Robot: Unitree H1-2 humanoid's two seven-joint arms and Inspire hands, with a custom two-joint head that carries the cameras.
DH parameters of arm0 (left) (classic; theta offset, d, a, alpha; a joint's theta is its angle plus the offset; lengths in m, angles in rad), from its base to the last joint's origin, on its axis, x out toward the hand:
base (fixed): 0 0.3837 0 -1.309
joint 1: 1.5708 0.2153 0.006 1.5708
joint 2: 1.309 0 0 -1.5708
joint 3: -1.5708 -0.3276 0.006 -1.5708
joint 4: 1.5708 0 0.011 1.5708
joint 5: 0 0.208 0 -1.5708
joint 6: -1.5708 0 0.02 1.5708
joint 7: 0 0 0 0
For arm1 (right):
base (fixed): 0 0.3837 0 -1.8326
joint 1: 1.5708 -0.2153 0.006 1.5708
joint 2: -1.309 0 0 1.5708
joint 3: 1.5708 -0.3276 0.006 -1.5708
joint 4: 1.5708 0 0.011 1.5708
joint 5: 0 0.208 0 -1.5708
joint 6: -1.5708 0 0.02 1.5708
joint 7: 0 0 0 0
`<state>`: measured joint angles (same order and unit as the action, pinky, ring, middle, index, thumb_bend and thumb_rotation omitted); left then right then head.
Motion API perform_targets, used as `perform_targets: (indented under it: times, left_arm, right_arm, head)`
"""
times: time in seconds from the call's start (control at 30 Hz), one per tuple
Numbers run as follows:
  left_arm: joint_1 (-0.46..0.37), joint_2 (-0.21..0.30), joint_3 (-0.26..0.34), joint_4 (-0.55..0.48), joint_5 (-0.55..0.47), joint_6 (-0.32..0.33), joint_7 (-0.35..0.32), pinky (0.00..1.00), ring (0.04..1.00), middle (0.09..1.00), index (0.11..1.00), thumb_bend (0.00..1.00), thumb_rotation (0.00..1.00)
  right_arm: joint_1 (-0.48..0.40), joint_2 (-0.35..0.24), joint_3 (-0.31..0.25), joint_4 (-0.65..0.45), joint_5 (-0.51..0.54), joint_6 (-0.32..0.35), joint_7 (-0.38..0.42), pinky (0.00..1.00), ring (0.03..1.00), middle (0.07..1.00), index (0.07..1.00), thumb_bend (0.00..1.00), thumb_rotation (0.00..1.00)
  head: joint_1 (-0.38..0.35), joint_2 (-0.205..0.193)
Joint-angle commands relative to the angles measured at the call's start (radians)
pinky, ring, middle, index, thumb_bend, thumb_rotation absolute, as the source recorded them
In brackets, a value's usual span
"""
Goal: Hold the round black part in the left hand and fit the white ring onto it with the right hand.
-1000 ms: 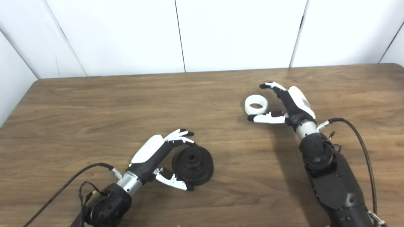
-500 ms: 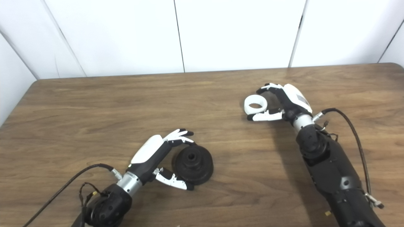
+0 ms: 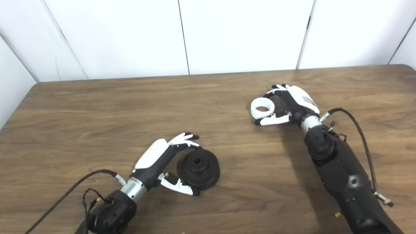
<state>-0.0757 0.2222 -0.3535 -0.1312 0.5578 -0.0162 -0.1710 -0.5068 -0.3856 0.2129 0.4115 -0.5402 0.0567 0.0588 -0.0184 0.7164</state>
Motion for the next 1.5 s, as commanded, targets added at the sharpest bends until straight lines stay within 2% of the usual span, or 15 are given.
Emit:
perform_targets:
  times: [0.0, 0.57, 0.6, 0.63, 0.7, 1.17, 1.33, 1.47]
  left_arm:
    - [-0.006, -0.001, -0.008, 0.013, 0.013, -0.001, -0.008, 0.88, 0.962, 0.903, 0.621, 0.82, 0.18]
    - [0.001, -0.006, -0.006, 0.020, 0.000, -0.004, -0.006, 0.89, 0.975, 0.912, 0.625, 0.82, 0.18]
    - [0.001, -0.006, -0.006, 0.020, 0.000, -0.001, -0.007, 0.89, 0.976, 0.912, 0.625, 0.82, 0.18]
    - [0.001, -0.006, -0.006, 0.019, 0.000, 0.000, -0.008, 0.89, 0.977, 0.913, 0.625, 0.82, 0.18]
    - [0.001, -0.007, -0.006, 0.017, 0.004, 0.002, -0.007, 0.89, 0.975, 0.911, 0.624, 0.82, 0.17]
    - [0.003, -0.009, -0.008, 0.019, 0.006, 0.000, -0.006, 0.88, 0.976, 0.912, 0.625, 0.82, 0.17]
    - [0.004, -0.008, -0.008, 0.018, 0.010, 0.005, -0.008, 0.88, 0.976, 0.911, 0.629, 0.81, 0.17]
    - [0.004, -0.007, -0.007, 0.019, 0.006, 0.006, -0.010, 0.89, 0.979, 0.915, 0.630, 0.81, 0.18]
  right_arm:
    - [-0.067, -0.022, -0.003, -0.018, -0.012, -0.038, -0.026, 1.00, 1.000, 0.930, 0.690, 0.89, 0.38]
    - [-0.063, -0.007, -0.018, -0.004, 0.006, -0.093, -0.085, 1.00, 1.000, 0.913, 0.579, 0.81, 0.27]
    - [-0.063, -0.006, -0.019, 0.000, 0.007, -0.101, -0.094, 1.00, 1.000, 0.907, 0.527, 0.64, 0.20]
    - [-0.063, -0.006, -0.019, 0.002, 0.008, -0.106, -0.101, 1.00, 1.000, 0.903, 0.509, 0.58, 0.18]
    - [-0.061, -0.002, -0.023, 0.008, 0.012, -0.118, -0.115, 1.00, 1.000, 0.897, 0.493, 0.54, 0.16]
    - [-0.050, 0.002, -0.026, 0.009, 0.019, -0.134, -0.125, 1.00, 1.000, 0.888, 0.487, 0.52, 0.15]
    - [-0.026, 0.006, -0.037, -0.058, 0.048, -0.094, -0.082, 1.00, 1.000, 0.896, 0.488, 0.52, 0.15]
    - [0.002, 0.009, -0.052, -0.154, 0.069, -0.035, -0.037, 1.00, 1.000, 0.903, 0.488, 0.52, 0.16]
  head:
    - [-0.001, 0.002]
    - [0.001, 0.001]
    - [0.001, 0.002]
    - [0.002, 0.001]
    - [0.002, 0.002]
    - [0.007, 0.003]
    - [0.008, 0.004]
    - [0.007, 0.007]
